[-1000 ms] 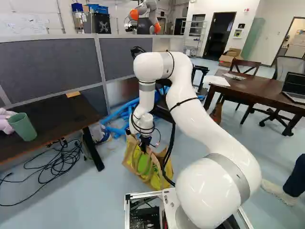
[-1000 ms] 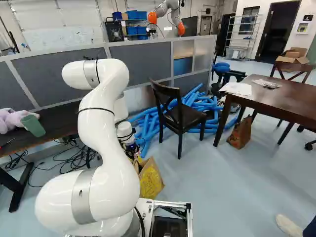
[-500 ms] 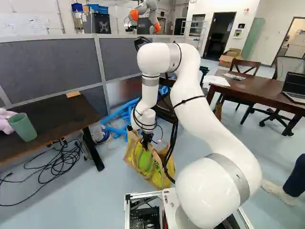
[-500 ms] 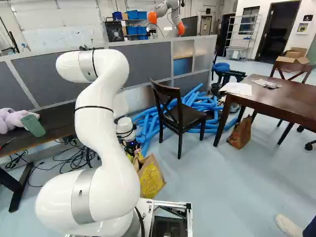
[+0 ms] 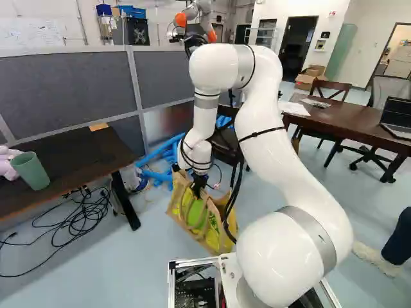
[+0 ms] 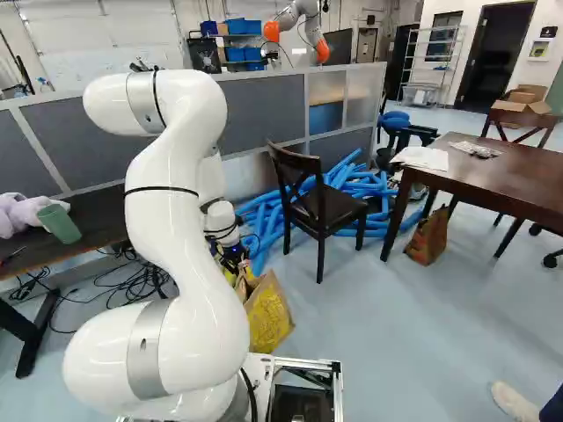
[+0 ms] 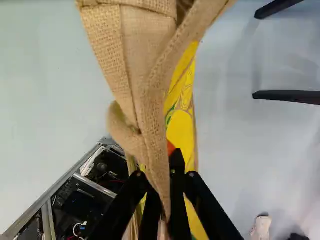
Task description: Pick up the bag on the ground and place it on the table
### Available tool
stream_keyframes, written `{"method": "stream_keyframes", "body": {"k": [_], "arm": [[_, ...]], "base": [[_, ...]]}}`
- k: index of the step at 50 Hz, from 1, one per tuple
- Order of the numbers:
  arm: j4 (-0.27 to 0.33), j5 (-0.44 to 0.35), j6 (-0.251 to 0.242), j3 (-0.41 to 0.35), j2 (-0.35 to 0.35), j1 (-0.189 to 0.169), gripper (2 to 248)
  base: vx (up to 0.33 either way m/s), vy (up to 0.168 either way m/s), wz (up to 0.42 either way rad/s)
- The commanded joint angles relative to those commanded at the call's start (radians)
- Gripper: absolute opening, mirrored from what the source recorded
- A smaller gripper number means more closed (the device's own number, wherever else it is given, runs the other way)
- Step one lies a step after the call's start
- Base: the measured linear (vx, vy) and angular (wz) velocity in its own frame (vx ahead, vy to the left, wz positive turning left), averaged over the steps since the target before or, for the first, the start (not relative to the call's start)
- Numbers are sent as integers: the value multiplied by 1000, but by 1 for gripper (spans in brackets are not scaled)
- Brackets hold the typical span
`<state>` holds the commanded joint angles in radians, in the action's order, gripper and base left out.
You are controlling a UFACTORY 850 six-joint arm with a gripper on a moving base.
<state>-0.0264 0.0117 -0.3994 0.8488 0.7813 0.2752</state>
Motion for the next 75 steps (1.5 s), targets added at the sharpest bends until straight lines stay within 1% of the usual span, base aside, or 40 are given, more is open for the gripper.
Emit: {"method": "stream_keyframes", "body": {"k": [34,75], "arm": [[0,112,0,-54,-137,-29,22],[0,217,0,-106,-305,-94,22]], "base": [[0,0,0],[0,0,0]]}}
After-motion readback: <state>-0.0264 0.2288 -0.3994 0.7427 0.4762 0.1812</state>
